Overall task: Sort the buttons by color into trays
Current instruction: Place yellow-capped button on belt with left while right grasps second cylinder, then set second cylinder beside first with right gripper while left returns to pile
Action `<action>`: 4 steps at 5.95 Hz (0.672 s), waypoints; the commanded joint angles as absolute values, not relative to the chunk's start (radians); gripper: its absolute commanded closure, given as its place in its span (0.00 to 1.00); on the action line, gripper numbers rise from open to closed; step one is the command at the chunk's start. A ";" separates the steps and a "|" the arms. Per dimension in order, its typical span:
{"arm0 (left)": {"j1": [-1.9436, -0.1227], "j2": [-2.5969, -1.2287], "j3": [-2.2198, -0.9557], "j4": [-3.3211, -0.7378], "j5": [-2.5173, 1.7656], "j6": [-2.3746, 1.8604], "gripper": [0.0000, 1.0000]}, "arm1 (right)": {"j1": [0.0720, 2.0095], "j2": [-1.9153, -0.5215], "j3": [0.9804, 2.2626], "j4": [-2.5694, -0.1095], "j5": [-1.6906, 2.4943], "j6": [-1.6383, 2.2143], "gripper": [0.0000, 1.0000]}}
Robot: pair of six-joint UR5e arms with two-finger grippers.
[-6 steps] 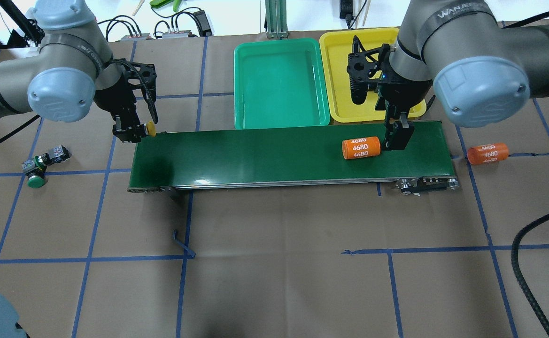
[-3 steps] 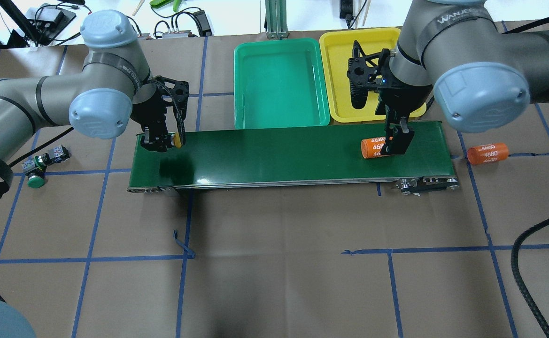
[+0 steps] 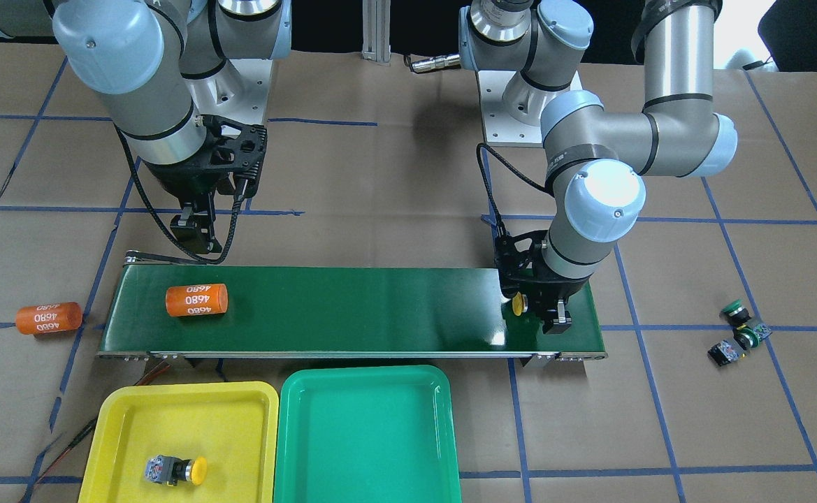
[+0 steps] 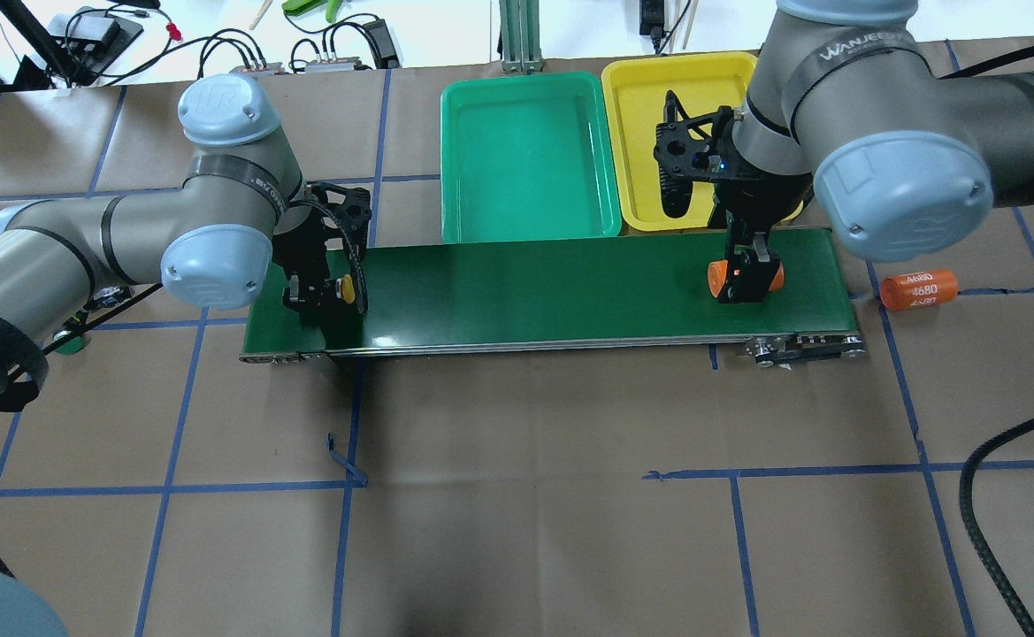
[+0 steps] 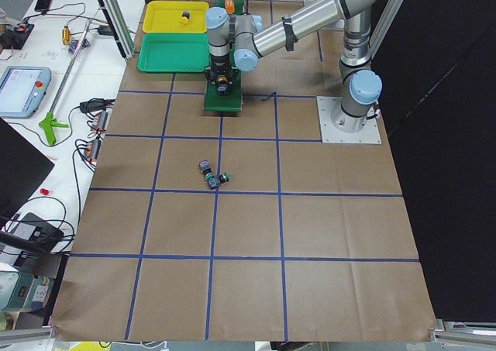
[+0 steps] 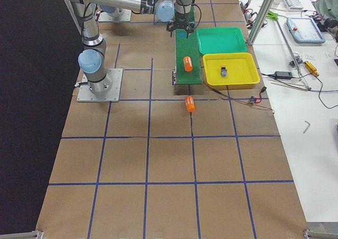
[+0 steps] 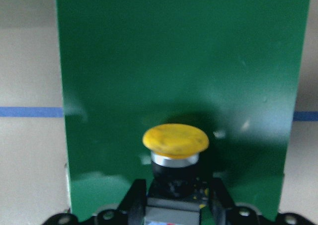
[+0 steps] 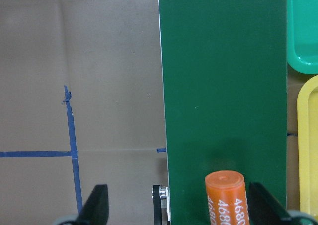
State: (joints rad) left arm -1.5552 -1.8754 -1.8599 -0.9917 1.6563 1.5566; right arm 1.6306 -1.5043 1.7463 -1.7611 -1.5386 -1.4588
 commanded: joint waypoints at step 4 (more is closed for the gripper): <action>-1.360 -1.865 -1.757 -0.996 1.651 1.407 0.01 | 1.632 -1.503 1.747 -1.773 -1.543 -1.457 0.00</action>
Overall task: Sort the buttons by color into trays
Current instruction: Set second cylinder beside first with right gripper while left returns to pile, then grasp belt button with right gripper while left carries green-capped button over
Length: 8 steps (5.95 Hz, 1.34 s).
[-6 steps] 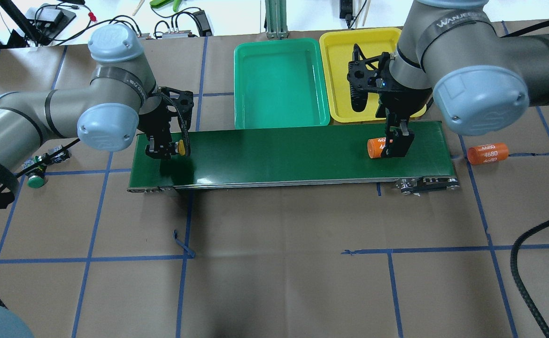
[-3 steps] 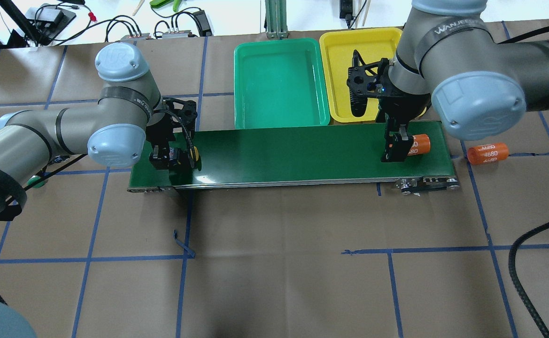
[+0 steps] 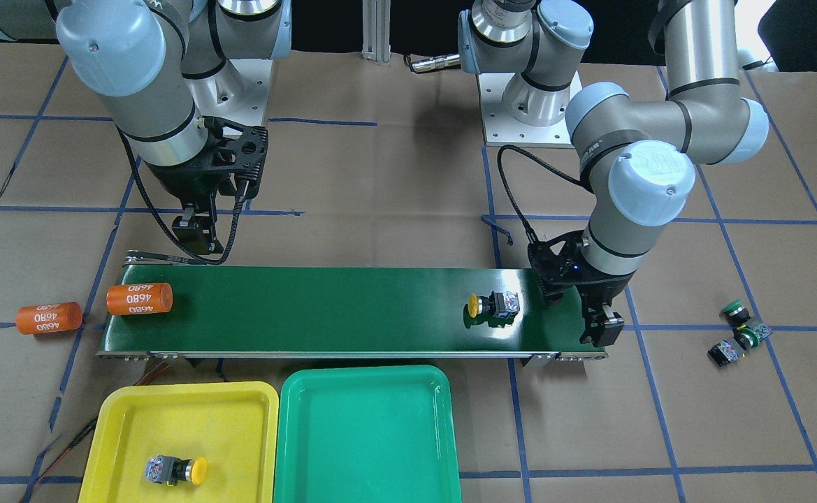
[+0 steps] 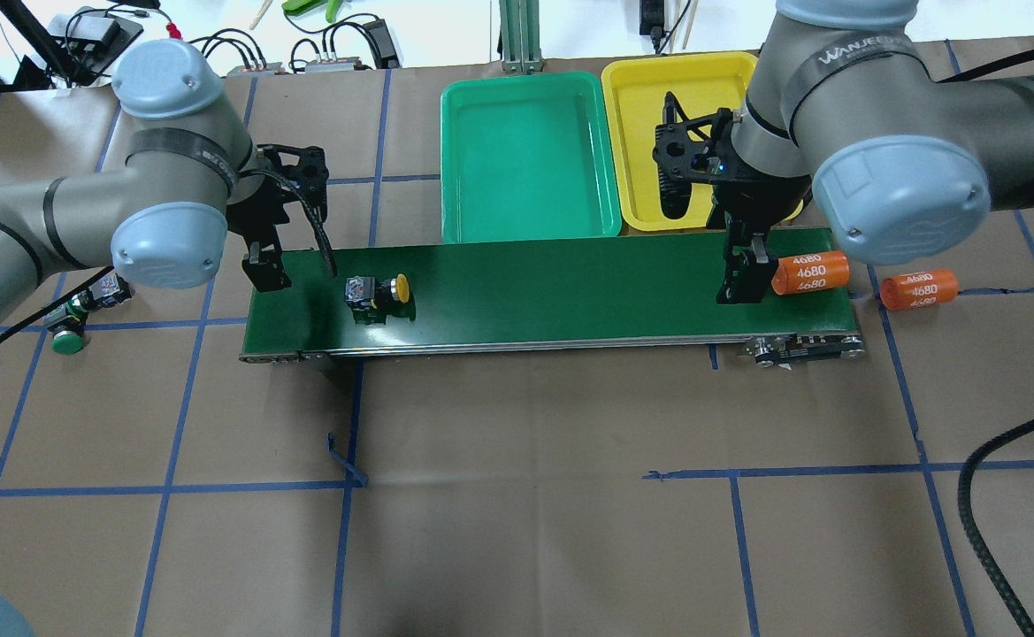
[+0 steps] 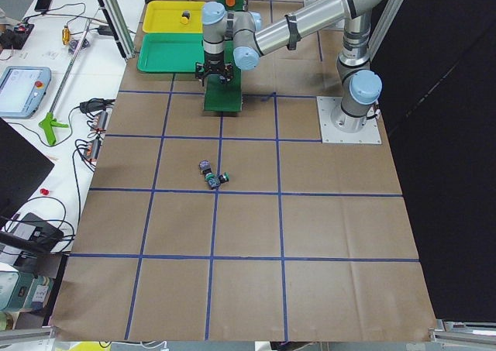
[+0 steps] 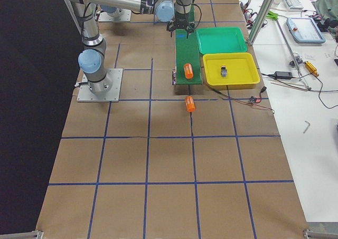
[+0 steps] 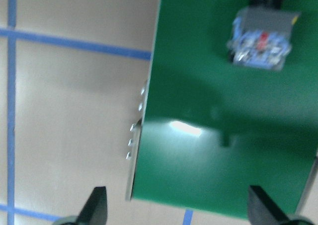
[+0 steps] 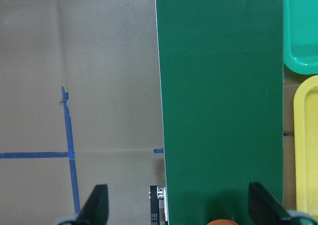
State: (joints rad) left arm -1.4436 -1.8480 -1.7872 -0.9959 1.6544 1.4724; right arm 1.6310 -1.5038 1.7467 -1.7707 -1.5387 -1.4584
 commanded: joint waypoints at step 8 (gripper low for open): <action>-0.927 -2.154 -1.640 -0.899 1.526 1.714 0.02 | 1.784 -1.311 1.644 -1.957 -1.536 -1.298 0.00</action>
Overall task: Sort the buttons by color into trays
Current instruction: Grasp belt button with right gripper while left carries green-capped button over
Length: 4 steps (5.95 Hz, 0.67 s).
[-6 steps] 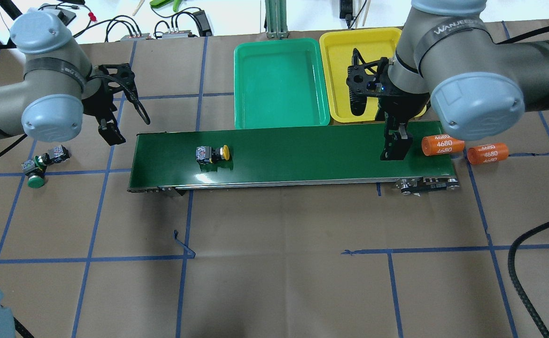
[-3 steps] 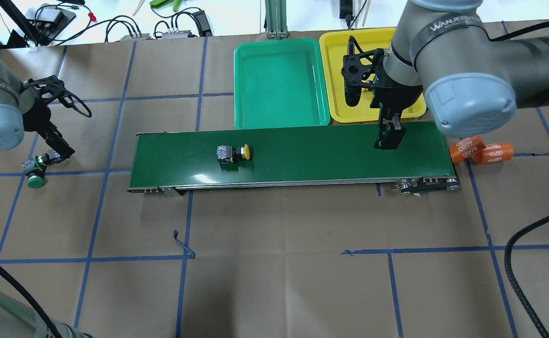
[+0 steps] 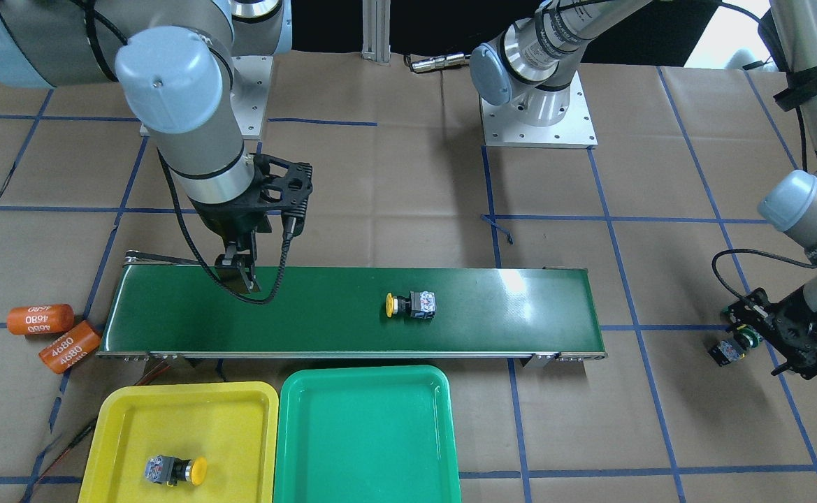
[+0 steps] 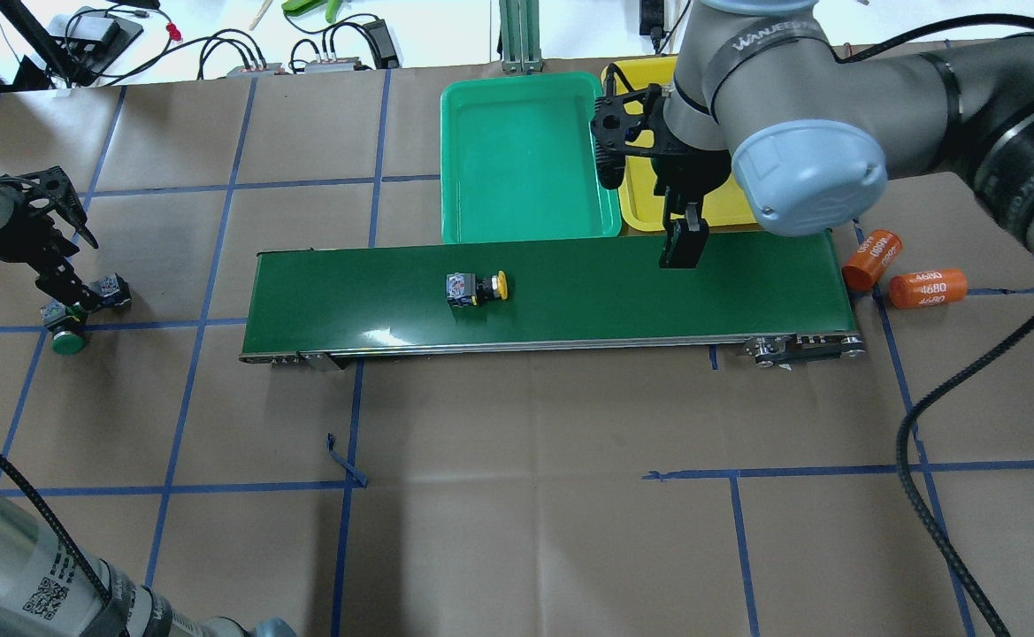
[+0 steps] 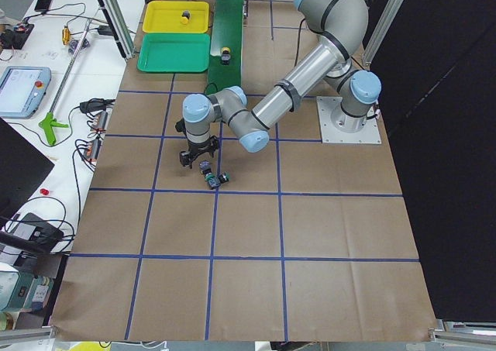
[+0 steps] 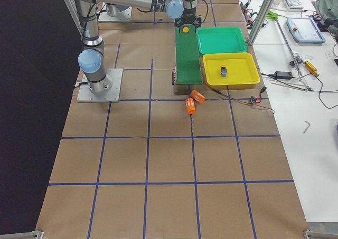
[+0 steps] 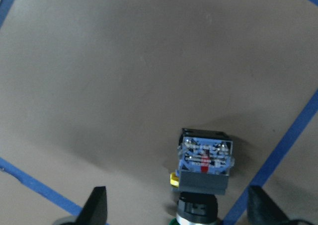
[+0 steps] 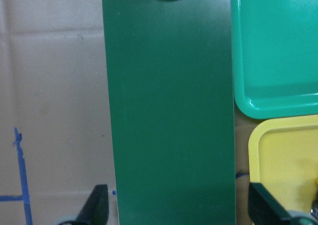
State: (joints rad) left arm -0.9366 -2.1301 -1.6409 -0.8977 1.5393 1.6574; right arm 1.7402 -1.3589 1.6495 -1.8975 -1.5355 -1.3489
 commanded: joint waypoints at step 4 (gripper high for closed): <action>-0.937 -2.149 -1.674 -0.896 1.508 1.730 0.61 | 1.913 -1.177 1.646 -2.077 -1.491 -1.140 0.00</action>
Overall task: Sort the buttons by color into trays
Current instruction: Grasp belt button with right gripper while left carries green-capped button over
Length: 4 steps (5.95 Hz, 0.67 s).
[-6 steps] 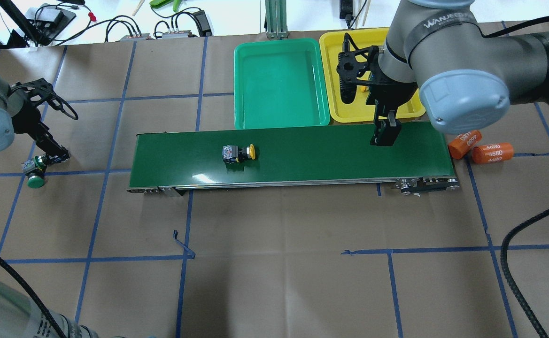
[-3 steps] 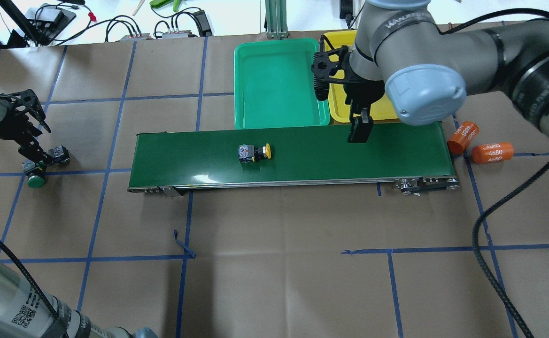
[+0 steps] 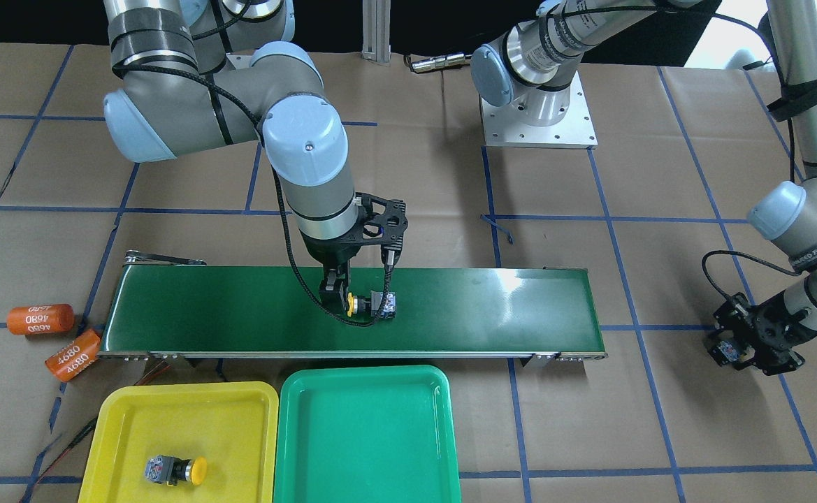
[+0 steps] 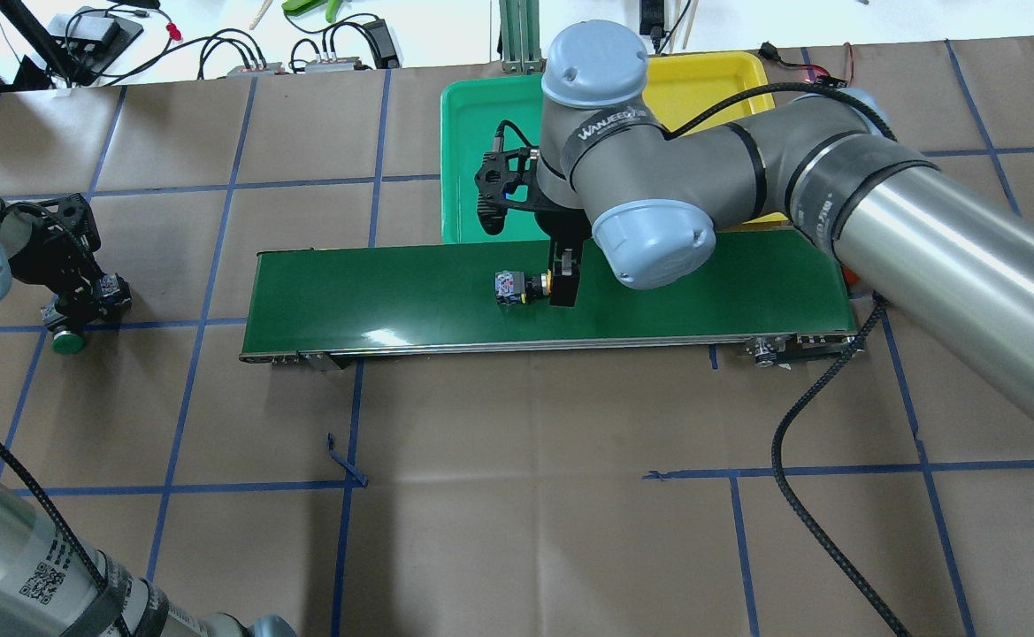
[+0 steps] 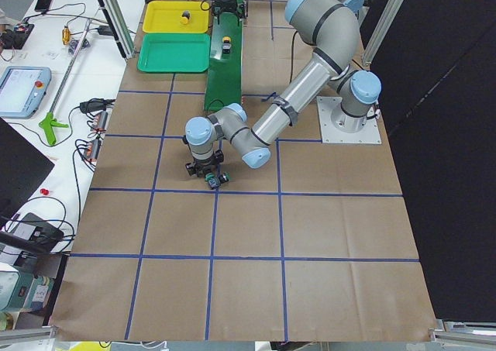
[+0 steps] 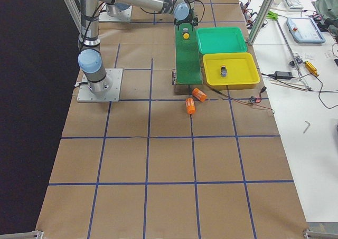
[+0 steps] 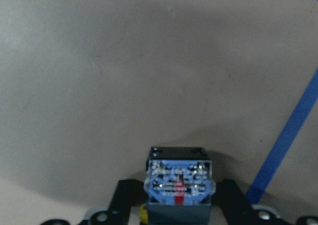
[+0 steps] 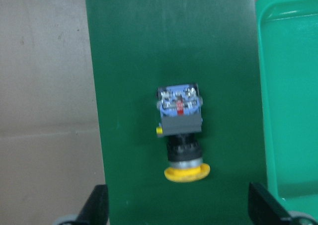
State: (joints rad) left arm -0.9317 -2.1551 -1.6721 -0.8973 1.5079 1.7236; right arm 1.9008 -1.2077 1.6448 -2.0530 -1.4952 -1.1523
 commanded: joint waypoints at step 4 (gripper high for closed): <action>-1.079 -2.004 -1.677 -0.984 1.511 1.738 1.00 | 1.814 -1.167 1.722 -2.094 -1.509 -1.288 0.00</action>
State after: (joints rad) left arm -1.0098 -2.0499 -1.6752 -0.9481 1.5096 1.7357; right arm 1.8553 -1.1630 1.6893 -2.0840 -1.5080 -1.2579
